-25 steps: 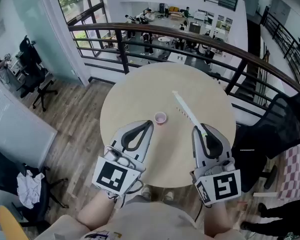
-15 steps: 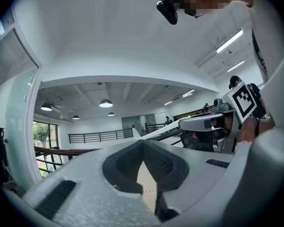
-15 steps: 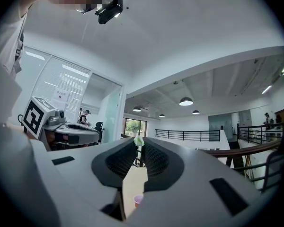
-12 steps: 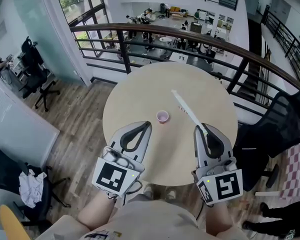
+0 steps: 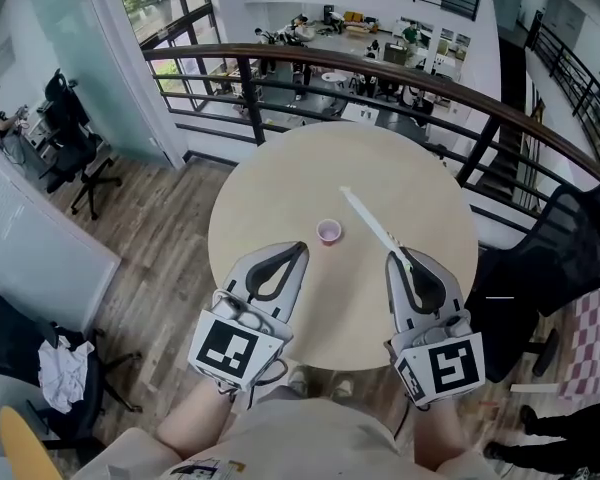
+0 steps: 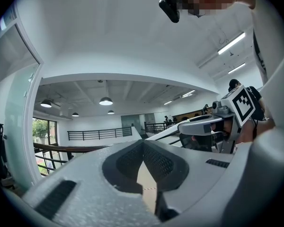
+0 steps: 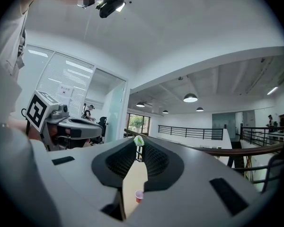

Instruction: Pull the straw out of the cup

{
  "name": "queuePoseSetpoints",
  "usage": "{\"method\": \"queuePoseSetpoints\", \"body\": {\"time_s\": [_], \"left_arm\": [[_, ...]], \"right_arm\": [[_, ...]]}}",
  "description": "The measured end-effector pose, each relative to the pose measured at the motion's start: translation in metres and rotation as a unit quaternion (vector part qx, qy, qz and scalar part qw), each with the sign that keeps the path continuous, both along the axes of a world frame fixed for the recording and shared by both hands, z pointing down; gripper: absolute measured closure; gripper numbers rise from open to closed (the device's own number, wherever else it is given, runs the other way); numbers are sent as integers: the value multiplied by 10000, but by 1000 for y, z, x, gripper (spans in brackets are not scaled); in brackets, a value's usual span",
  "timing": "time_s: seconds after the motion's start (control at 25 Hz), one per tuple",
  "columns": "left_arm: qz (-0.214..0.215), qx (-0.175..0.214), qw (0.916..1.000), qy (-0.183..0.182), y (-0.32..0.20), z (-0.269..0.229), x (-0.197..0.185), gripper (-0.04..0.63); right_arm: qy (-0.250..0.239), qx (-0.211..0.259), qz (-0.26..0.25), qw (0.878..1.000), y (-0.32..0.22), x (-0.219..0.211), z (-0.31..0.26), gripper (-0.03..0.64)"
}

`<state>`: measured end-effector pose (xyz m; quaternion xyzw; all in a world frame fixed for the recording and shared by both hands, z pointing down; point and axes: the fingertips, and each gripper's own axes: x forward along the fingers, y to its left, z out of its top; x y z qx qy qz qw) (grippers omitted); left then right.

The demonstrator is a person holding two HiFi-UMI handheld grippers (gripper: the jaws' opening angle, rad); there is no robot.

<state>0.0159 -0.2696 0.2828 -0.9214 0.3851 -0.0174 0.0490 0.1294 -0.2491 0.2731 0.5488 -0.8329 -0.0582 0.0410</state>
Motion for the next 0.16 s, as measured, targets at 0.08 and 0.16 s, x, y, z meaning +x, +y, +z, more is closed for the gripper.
{"method": "queuePoseSetpoints", "body": {"time_s": [0.08,0.16], "left_arm": [[-3,-12,10000,1,-1,1,-1,583],[-12,-20,10000,-4,-3,2,-3,583]], "right_arm": [[14,4,30,10000,-1,0,0,571],[28,13,56,10000,-1,-1,0,571]]}}
